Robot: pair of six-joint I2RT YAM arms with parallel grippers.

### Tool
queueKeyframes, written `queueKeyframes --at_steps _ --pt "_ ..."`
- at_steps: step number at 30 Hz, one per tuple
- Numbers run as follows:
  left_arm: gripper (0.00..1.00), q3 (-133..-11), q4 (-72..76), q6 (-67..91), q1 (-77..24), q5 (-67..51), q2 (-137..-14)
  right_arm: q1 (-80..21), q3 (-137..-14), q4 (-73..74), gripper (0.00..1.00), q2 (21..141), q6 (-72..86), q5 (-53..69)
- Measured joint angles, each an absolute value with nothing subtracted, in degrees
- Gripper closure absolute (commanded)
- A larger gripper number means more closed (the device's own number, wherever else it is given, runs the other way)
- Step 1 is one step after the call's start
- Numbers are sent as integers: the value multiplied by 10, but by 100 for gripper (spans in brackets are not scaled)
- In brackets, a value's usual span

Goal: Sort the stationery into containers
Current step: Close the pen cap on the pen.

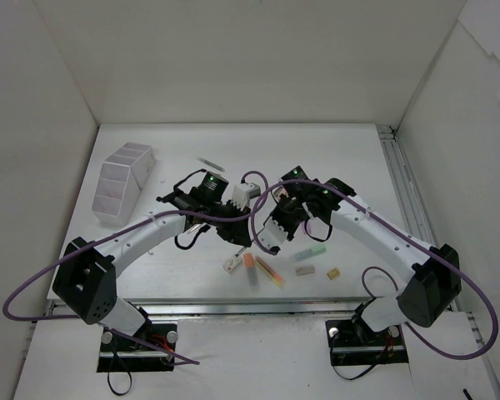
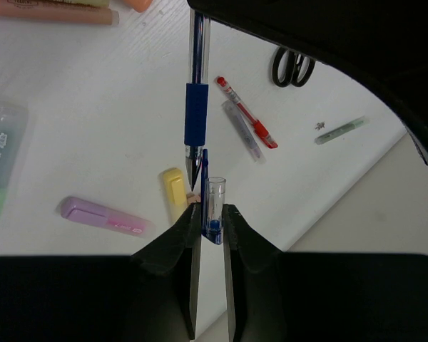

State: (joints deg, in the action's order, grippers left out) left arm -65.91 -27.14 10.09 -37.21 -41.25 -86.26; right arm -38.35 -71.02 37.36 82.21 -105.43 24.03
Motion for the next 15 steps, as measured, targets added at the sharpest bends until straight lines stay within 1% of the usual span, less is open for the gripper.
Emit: queueKeyframes --at_steps 7,15 --pt "100 -659 -271 101 -372 -416 -862 -380 -722 375 100 829 -1040 224" --pt "100 -659 -271 101 -372 -416 -862 -352 -749 368 100 854 -1022 214"
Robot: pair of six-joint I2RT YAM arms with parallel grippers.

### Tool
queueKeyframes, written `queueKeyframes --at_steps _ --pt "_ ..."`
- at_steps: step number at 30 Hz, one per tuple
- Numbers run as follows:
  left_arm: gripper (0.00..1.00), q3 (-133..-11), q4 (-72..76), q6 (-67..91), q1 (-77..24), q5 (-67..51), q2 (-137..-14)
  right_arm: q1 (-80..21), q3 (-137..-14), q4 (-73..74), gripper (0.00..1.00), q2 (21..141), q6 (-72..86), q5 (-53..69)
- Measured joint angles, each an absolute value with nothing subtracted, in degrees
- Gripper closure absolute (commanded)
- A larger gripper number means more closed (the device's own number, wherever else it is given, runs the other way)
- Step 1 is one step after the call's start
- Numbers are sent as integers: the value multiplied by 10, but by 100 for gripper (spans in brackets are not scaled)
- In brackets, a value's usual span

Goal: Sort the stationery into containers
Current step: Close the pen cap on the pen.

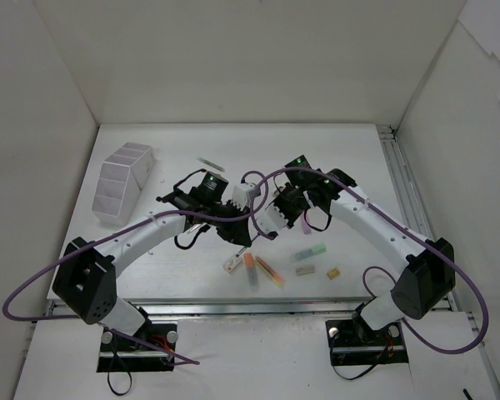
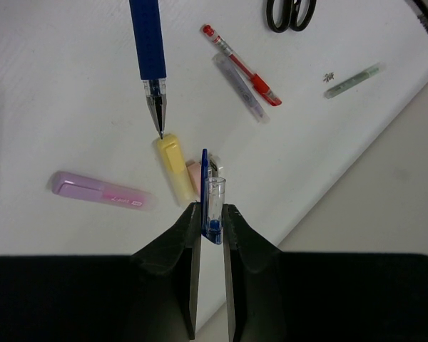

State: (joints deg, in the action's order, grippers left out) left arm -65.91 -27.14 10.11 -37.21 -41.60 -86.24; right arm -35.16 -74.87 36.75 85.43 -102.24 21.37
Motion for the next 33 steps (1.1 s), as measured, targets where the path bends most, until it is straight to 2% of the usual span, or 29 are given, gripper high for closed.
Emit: queueKeyframes --at_steps 33 --pt "100 -659 -272 101 -372 -409 -862 -373 -701 367 100 824 -1036 203"
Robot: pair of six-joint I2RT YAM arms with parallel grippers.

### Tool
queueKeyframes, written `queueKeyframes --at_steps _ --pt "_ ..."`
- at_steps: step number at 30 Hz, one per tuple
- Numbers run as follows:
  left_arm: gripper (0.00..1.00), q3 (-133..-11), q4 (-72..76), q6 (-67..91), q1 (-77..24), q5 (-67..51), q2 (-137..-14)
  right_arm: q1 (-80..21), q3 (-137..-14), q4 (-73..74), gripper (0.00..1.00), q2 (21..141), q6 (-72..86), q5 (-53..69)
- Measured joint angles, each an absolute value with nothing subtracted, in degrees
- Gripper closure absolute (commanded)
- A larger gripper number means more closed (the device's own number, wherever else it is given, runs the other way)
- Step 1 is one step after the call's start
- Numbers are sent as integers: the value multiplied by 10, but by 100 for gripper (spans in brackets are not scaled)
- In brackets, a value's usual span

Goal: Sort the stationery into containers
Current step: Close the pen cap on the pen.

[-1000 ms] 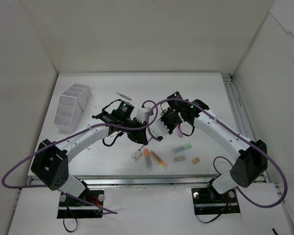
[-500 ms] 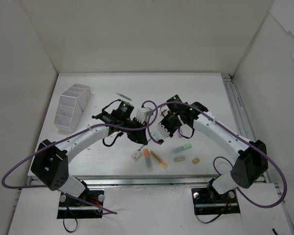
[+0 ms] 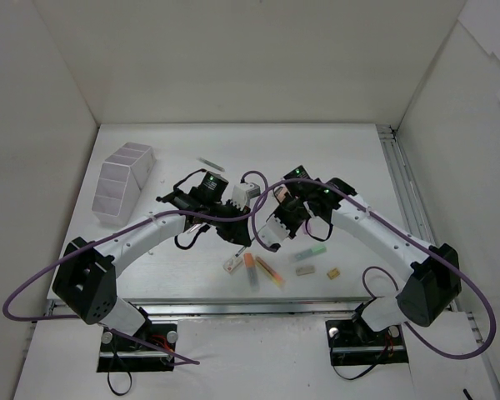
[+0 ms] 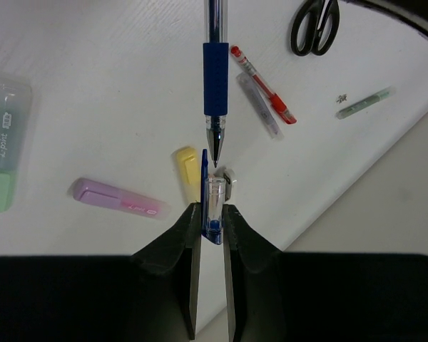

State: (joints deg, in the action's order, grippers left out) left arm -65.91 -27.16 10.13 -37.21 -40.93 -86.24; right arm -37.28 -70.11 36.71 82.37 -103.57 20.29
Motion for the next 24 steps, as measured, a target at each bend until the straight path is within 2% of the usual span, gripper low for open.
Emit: queueKeyframes --at_steps 24 --pt "100 -659 -271 105 -372 -410 -865 -411 -688 369 100 809 -1049 204"
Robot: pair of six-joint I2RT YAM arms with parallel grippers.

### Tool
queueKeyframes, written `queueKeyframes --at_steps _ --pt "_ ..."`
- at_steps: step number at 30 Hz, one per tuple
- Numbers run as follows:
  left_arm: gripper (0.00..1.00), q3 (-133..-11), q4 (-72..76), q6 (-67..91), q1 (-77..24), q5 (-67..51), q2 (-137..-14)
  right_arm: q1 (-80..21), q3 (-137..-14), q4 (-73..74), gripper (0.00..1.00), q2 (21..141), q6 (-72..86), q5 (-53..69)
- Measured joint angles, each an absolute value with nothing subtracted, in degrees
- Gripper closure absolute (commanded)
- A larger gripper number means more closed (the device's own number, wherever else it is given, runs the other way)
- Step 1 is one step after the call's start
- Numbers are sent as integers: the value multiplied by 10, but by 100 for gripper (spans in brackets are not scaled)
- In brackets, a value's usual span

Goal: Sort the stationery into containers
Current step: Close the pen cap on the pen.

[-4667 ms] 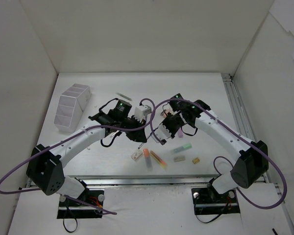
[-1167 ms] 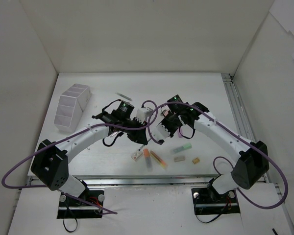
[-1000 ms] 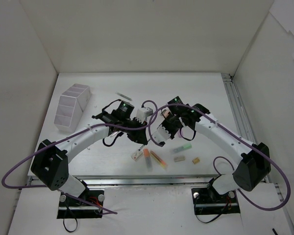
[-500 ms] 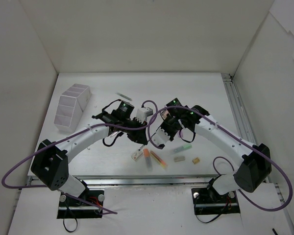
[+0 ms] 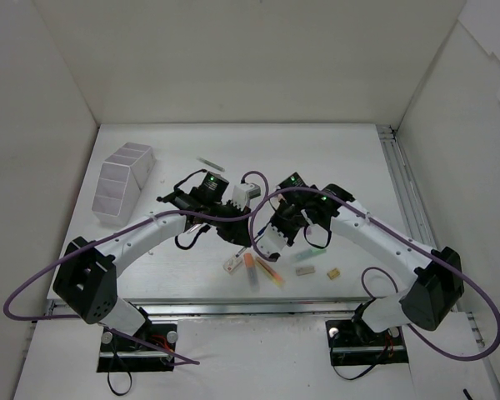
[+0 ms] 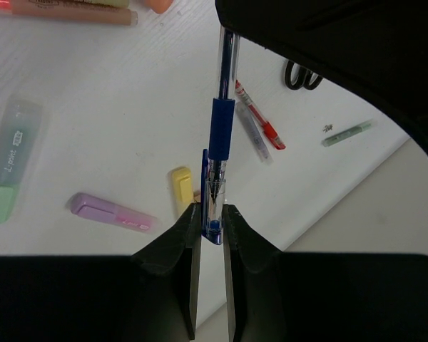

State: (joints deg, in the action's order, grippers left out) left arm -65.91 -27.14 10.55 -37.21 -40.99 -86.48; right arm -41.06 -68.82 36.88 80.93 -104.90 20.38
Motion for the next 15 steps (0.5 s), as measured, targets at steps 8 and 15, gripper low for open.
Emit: queueKeyframes --at_steps 8,15 --pt "100 -659 -271 105 -372 -420 -865 -418 -675 369 100 797 -1053 211" --pt "100 -665 -271 105 -372 -425 -865 -415 -674 366 100 792 -1060 225"
